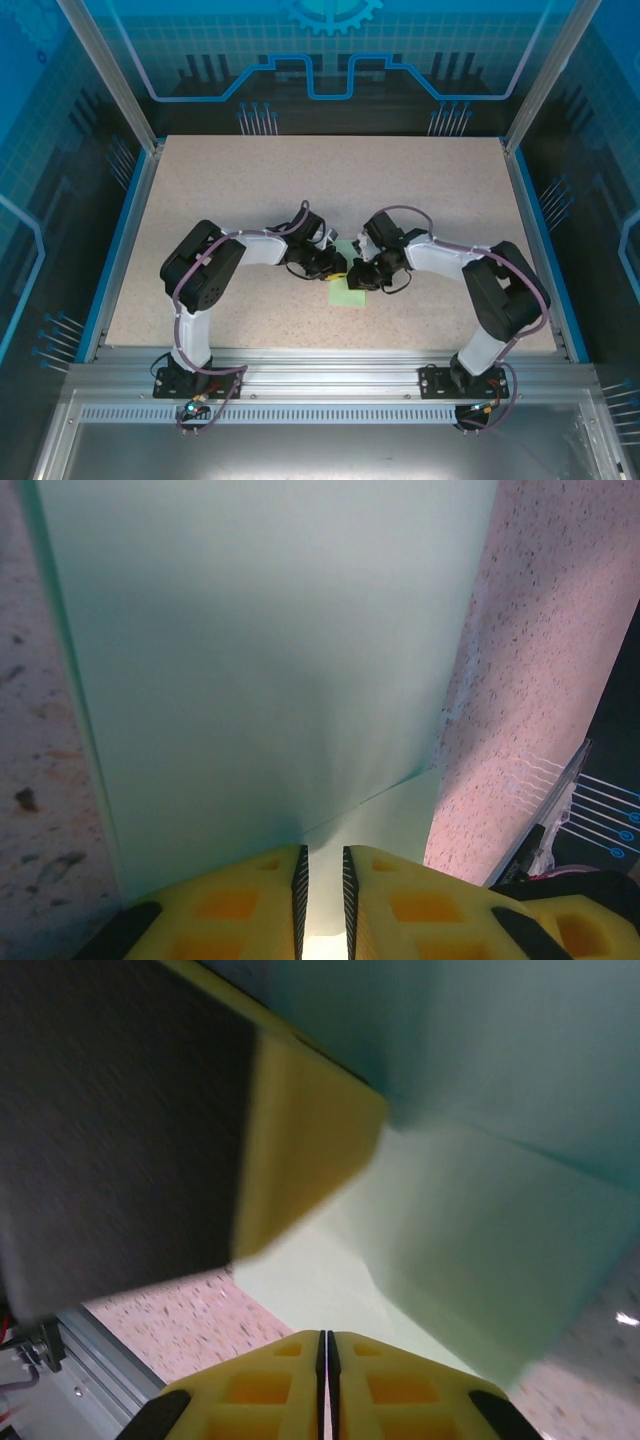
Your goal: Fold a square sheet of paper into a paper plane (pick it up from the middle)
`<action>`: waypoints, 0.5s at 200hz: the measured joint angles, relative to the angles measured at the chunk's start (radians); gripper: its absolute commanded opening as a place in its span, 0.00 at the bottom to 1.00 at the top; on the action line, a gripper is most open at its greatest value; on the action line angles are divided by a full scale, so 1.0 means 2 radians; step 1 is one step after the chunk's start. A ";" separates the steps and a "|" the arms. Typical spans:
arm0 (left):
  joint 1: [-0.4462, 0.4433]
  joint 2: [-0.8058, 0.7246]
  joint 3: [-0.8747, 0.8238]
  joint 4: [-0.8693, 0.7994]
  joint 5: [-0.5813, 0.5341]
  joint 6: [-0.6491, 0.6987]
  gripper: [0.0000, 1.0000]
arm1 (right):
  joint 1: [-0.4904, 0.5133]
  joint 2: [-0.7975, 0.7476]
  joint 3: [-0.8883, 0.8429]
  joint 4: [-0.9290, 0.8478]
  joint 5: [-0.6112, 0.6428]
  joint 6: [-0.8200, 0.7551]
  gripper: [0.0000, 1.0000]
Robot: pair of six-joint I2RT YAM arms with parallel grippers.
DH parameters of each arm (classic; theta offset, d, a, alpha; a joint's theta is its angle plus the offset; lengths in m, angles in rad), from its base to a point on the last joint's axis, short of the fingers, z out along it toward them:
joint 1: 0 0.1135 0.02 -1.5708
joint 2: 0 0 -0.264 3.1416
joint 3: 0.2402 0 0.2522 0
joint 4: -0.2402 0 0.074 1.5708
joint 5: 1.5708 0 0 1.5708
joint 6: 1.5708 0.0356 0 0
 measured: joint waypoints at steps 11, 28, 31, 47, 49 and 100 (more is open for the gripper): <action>0.000 0.000 0.000 0.000 0.000 0.003 0.22 | 0.001 0.014 0.008 0.003 0.000 0.000 0.13; 0.000 0.000 0.000 -0.001 0.000 0.007 0.22 | 0.001 0.034 0.013 0.002 0.002 0.000 0.13; 0.000 0.000 0.000 -0.001 0.000 0.007 0.22 | 0.001 0.037 0.013 0.002 0.002 0.000 0.13; 0.000 0.000 0.000 -0.001 0.000 0.009 0.21 | 0.001 0.046 0.013 -0.002 0.005 -0.002 0.14; 0.000 0.000 0.000 -0.001 0.000 0.009 0.21 | 0.001 0.046 0.013 -0.002 0.005 -0.002 0.14; 0.000 0.001 0.000 -0.004 -0.004 0.009 0.19 | 0.001 0.034 -0.001 -0.005 0.010 -0.012 0.15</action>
